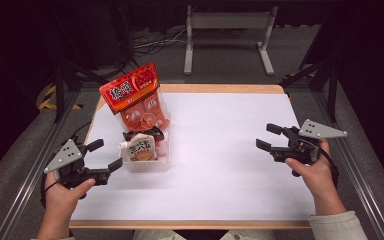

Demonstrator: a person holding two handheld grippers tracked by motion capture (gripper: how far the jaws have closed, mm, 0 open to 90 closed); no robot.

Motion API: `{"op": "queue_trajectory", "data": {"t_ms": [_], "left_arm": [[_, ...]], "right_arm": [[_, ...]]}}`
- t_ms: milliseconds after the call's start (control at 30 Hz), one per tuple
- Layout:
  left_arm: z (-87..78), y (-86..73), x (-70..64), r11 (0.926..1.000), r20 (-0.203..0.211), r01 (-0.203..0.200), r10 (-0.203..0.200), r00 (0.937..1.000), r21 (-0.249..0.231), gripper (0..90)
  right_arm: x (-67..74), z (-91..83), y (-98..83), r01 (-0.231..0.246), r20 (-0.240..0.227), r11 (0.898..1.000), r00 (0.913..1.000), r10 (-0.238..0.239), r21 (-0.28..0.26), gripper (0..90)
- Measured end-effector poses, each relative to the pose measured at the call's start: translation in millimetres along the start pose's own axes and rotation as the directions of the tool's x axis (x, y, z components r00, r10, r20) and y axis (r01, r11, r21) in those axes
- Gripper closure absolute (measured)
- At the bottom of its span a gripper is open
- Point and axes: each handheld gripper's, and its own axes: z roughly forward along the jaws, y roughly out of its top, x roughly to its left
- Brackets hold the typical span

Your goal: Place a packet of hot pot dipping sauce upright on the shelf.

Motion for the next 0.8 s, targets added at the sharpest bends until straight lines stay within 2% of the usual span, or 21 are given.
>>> {"op": "queue_trajectory", "data": {"t_ms": [133, 233, 400, 600, 700, 800], "left_arm": [[-7.1, -5.7, -1.0, 0.9999, -0.021, 0.003, -0.003, 0.9998, 0.011, 6.4], [-11.6, -11.9, -1.8, 0.9997, -0.035, 0.006, -0.005, 0.9994, 0.022, 5.9], [-12.1, -27.5, 1.1, 0.9976, -0.05, 0.023, -0.019, 0.9986, 0.066, 4.6], [-2.4, -50.6, 7.3, 0.9924, -0.051, 0.066, -0.061, 0.9968, 0.104, 4.1], [5.6, -59.8, 8.1, 0.9888, -0.05, 0.073, -0.067, 0.9965, 0.13, 4.1], [14.9, -67.6, 6.1, 0.986, -0.05, 0.073, -0.066, 0.9966, 0.15, 4.5]], "right_arm": [[-3.0, -6.0, -6.4, -0.003, 0.036, 1.0, 0.9993, 0.002, 0.008, 27.3], [-6.3, -11.9, -15.8, -0.006, 0.083, 1.0, 0.9965, 0.004, 0.017, 25.5], [-8.0, -20.9, -31.4, -0.012, 0.134, 0.999, 0.991, 0.007, 0.033, 25.4], [-6.3, -29.5, -54.3, -0.006, 0.188, 0.998, 0.9821, -0.004, 0.055, 24.3], [-3.7, -33.4, -69.6, -0.016, 0.21, 0.998, 0.9776, 0.003, 0.061, 24.4], [0.8, -36.7, -85.1, -0.033, 0.212, 0.996, 0.9771, 0.015, 0.083, 25.8]]}}
